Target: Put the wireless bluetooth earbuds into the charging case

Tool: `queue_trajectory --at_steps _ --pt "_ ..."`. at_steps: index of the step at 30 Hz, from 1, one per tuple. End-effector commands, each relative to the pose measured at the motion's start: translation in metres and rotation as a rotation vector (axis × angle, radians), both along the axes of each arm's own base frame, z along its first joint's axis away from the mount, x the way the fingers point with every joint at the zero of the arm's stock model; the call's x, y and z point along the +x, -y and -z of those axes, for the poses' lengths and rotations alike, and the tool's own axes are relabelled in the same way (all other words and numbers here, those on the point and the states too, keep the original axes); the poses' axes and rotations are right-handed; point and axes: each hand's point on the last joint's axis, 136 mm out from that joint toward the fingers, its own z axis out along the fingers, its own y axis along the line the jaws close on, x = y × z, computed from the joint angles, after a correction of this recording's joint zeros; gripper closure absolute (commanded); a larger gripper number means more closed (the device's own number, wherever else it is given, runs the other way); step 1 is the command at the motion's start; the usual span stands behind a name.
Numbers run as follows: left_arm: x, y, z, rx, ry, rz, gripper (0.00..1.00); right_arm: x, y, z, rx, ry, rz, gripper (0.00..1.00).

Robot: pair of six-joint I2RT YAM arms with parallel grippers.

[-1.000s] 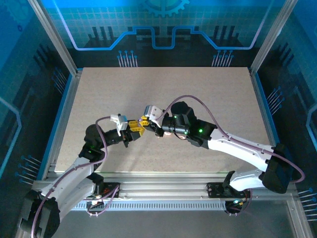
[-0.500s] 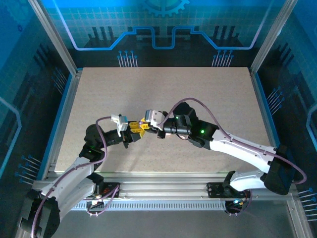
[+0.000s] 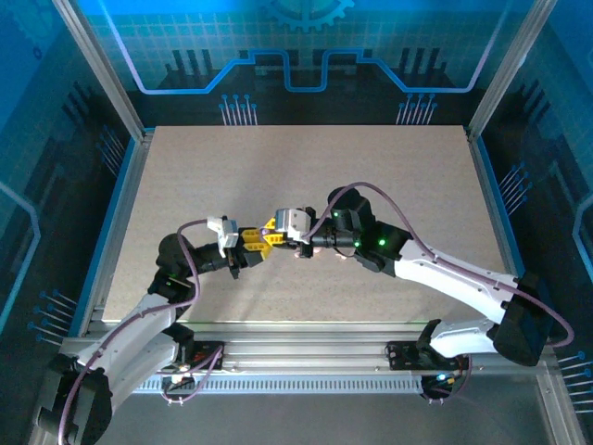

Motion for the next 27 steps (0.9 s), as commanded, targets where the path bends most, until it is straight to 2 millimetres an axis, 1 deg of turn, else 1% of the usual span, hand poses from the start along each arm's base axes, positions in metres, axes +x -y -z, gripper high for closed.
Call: queue_trajectory --at_steps 1,6,10,16,23,27 --pt "0.000 -0.002 -0.020 -0.017 0.111 -0.016 0.86 -0.022 0.000 0.014 -0.034 -0.056 -0.119 0.82" --pt "-0.001 -0.002 -0.020 -0.016 0.115 -0.014 0.86 -0.024 0.000 0.009 -0.011 -0.077 -0.151 0.82" --pt "-0.001 -0.001 -0.021 -0.016 0.115 -0.014 0.86 -0.023 0.000 0.011 -0.017 -0.079 -0.155 0.82" --pt "-0.002 -0.002 -0.023 -0.022 0.116 -0.012 0.86 -0.020 -0.001 0.021 -0.040 -0.074 -0.149 0.82" --pt "-0.001 -0.001 -0.026 -0.035 0.107 -0.010 0.85 -0.015 0.004 0.041 -0.117 -0.049 -0.127 0.81" --pt "-0.001 -0.002 -0.028 -0.040 0.110 -0.009 0.86 -0.014 0.008 0.044 -0.136 -0.041 -0.125 0.80"
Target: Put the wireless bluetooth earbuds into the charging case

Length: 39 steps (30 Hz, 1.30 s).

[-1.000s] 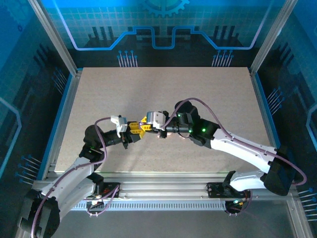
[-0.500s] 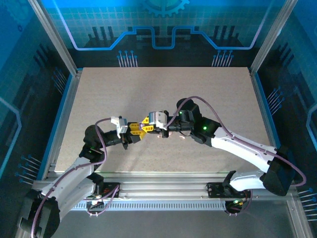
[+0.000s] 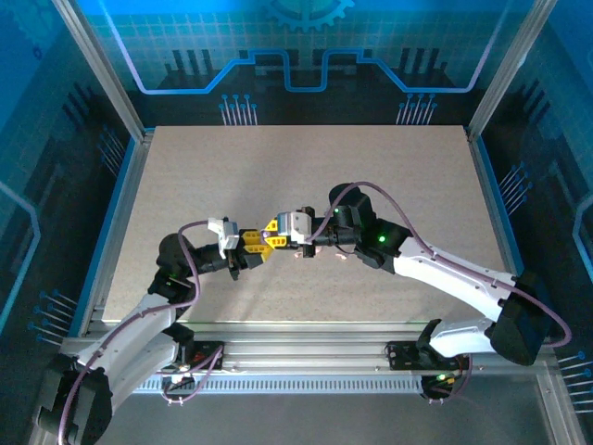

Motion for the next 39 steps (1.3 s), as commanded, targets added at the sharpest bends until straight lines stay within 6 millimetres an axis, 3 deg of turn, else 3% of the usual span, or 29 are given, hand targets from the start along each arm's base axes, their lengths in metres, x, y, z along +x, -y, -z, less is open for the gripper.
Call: queue_trajectory --at_steps 1,17,39 --pt "0.002 -0.003 -0.029 -0.048 0.105 -0.034 0.85 -0.012 0.007 0.039 -0.125 -0.091 -0.044 0.79" --pt "0.003 -0.003 -0.028 -0.045 0.094 -0.030 0.85 -0.014 0.019 0.042 -0.201 -0.003 -0.067 0.77" --pt "0.004 -0.002 -0.024 -0.021 0.086 -0.034 0.85 -0.027 0.010 0.040 -0.295 0.268 -0.115 0.78"
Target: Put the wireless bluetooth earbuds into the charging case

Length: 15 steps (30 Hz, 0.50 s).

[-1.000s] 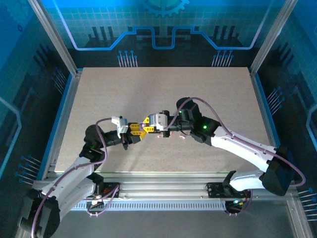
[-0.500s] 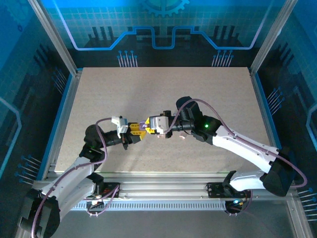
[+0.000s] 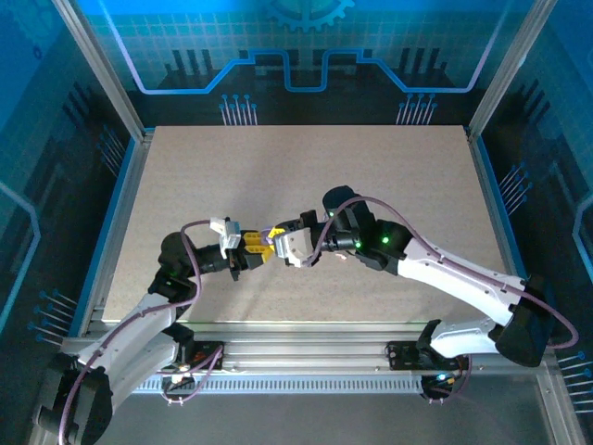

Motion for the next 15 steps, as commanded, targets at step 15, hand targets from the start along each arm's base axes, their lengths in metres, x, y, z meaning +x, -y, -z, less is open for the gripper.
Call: queue_trajectory --at_steps 15 --pt "0.000 -0.003 -0.035 -0.038 0.137 -0.030 0.85 -0.007 0.009 0.027 -0.085 -0.089 -0.049 0.80"
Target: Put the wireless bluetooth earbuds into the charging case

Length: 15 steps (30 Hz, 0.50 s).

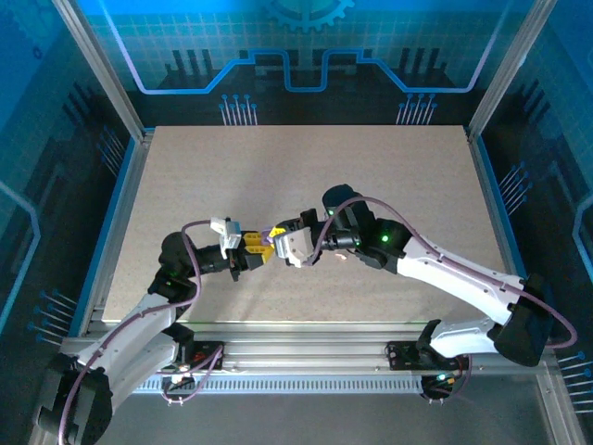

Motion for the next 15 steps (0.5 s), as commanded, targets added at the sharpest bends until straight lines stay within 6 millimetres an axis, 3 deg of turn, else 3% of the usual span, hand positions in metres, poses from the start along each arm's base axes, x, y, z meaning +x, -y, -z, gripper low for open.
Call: queue_trajectory --at_steps 1,15 --pt "0.000 -0.003 -0.038 -0.044 0.151 -0.028 0.85 -0.014 0.006 0.022 -0.060 -0.116 -0.052 0.80" --pt "-0.008 0.001 -0.028 -0.013 0.248 0.000 0.87 -0.021 0.010 -0.005 0.048 -0.142 -0.129 0.80"
